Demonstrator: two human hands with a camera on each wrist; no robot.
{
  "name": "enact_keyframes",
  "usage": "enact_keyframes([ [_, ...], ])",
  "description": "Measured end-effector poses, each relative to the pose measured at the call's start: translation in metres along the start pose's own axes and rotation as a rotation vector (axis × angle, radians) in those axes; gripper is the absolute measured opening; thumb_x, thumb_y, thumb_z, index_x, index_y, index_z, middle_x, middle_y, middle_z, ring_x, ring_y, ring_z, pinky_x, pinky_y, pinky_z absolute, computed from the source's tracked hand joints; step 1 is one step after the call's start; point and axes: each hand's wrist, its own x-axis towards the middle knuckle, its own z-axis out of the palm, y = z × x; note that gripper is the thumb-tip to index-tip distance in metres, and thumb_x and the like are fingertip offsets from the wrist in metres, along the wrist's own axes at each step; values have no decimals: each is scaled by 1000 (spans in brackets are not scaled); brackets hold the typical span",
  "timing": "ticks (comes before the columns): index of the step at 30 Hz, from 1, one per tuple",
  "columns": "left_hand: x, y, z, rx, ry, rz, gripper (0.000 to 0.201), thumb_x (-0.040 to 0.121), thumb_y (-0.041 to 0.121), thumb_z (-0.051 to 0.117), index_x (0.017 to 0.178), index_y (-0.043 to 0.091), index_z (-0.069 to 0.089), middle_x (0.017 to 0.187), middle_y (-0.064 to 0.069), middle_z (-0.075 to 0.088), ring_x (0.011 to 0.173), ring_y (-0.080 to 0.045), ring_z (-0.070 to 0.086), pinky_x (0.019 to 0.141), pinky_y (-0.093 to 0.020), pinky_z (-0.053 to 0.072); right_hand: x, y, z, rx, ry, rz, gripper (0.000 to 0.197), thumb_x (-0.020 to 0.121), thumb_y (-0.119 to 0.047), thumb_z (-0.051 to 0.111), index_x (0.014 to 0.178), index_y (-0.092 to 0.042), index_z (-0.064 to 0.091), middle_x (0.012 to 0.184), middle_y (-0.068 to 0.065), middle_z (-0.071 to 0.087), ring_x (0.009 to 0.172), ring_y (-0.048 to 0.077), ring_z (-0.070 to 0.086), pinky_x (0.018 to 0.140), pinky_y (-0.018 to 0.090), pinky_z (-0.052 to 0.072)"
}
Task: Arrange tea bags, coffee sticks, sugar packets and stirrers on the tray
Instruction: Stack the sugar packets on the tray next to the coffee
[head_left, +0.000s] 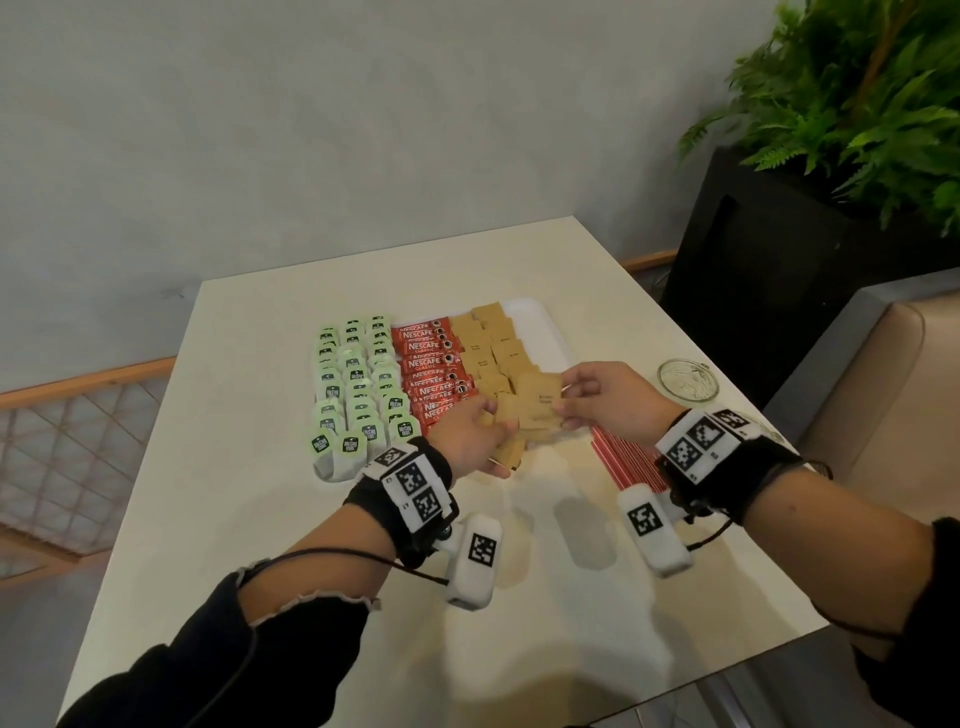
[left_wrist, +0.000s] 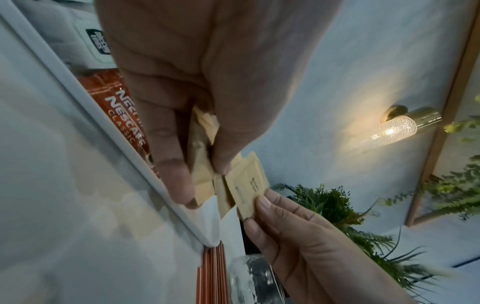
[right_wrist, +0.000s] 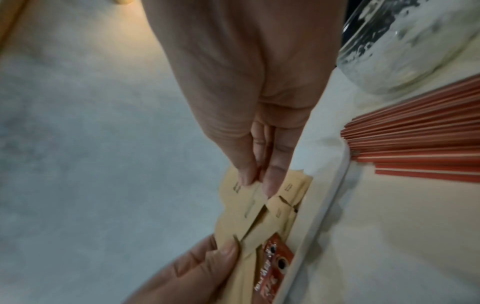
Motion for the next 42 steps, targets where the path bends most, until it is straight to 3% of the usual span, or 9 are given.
enact_keyframes([
  [5,8,-2,-19,-79,14,-17,17,94,17,63,109,11,56,111,-12,68,86,-29,73,68,-38,62,10,-17,4,34,3,29,19,87,5,64,105,2,62,87,14,66,65,19,66,59,20,57],
  [12,19,-10,-54,-196,124,-96,8,96,14,60,102,14,57,110,-14,69,85,-29,73,74,-41,61,43,5,18,-277,63,134,23,85,-2,67,105,-9,59,84,9,69,72,24,68,77,42,59],
  [20,31,-9,-70,-240,39,-101,13,95,11,61,108,10,58,109,-13,70,88,-27,73,75,-36,62,67,10,39,-435,37,212,23,85,-6,68,103,-13,56,85,8,68,71,23,69,73,36,59],
  [23,38,-5,-68,-263,30,-99,26,94,7,61,119,5,55,114,-14,68,89,-26,73,71,-33,62,71,8,36,-436,87,125,19,88,-19,66,104,-16,57,93,4,66,74,17,63,64,29,52],
  [27,46,3,-62,-202,-3,-69,29,93,6,61,121,6,54,113,-15,67,90,-27,72,69,-34,62,70,-9,35,-233,75,-55,21,94,-42,56,103,-26,65,94,-5,65,84,15,63,68,27,49],
  [31,50,11,-56,-89,-101,-36,20,92,9,64,111,13,58,102,-12,70,80,-22,72,64,-31,62,74,-19,32,-331,-29,-166,21,86,-38,69,103,-26,72,96,-6,65,84,8,60,74,20,48],
  [35,54,10,-50,-81,-112,-46,26,92,7,64,117,8,56,105,-14,69,81,-24,71,65,-34,62,74,-15,23,-468,-74,-199,14,80,-35,76,80,-21,73,77,6,69,69,11,58,69,29,48],
  [39,57,6,-47,-118,-80,-78,21,92,8,64,112,9,56,102,-11,70,80,-22,72,68,-36,62,73,-5,13,-442,-15,-141,13,80,-31,77,70,-26,70,68,-6,69,61,3,59,63,20,47],
  [42,60,4,-49,-138,-35,-94,22,92,7,64,113,8,55,102,-12,70,82,-23,72,69,-37,62,71,7,4,-381,15,-87,11,83,-28,74,74,-23,71,69,-8,68,63,8,60,64,28,51],
])
